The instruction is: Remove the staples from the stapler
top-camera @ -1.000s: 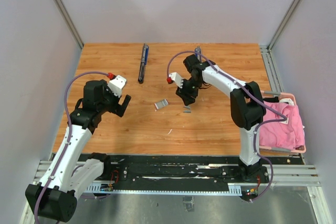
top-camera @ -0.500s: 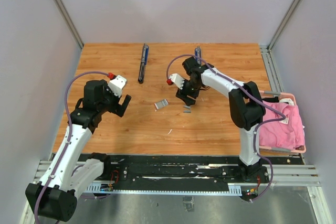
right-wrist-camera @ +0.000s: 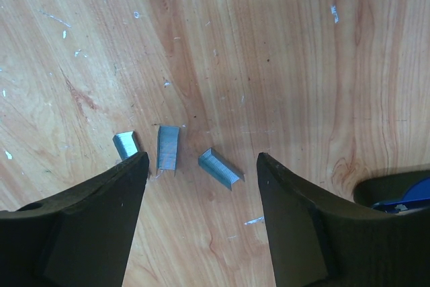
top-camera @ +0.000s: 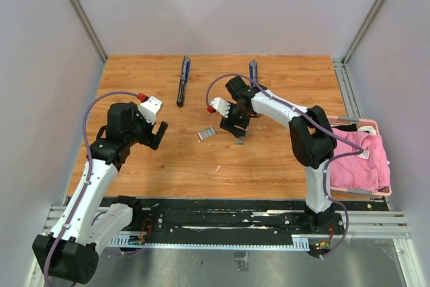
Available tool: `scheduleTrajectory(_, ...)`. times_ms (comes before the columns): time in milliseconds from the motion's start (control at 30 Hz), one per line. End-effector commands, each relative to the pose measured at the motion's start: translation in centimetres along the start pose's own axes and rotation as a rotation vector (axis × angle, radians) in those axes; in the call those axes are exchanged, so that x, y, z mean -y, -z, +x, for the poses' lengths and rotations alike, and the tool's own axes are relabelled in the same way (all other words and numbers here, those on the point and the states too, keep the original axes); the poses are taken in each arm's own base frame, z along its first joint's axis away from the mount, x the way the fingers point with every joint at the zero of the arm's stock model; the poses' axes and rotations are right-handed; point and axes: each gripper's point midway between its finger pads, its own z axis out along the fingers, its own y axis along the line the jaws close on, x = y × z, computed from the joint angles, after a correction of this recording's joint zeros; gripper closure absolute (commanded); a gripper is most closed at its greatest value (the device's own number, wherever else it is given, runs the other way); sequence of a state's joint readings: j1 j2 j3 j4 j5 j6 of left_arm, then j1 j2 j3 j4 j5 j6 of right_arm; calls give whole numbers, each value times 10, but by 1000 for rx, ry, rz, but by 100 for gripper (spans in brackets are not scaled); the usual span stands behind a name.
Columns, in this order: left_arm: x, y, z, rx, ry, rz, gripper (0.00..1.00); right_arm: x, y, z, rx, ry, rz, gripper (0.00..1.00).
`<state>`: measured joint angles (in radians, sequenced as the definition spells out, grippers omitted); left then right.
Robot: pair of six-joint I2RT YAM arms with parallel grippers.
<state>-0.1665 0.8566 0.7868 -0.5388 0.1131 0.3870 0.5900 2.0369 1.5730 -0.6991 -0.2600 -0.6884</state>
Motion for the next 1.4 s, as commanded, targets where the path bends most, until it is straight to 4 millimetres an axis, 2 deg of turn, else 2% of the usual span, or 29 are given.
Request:
scheduleTrajectory(0,-2,-1,-2,14,-2,-7,2,-8,-12,5,-47,15,-9,32)
scheduleTrajectory(600,-2,-2,-1,10,-3,-4,2,-8,-21,12,-87,31,6,32)
scheduleTrajectory(967,-1,-3,-1,10,-2,-1,2,4,-23,18,-120,44,77,31)
scheduleTrajectory(1367,-1,-2,-2,12,-2,-1,2,19,-16,23,-153,69,157,31)
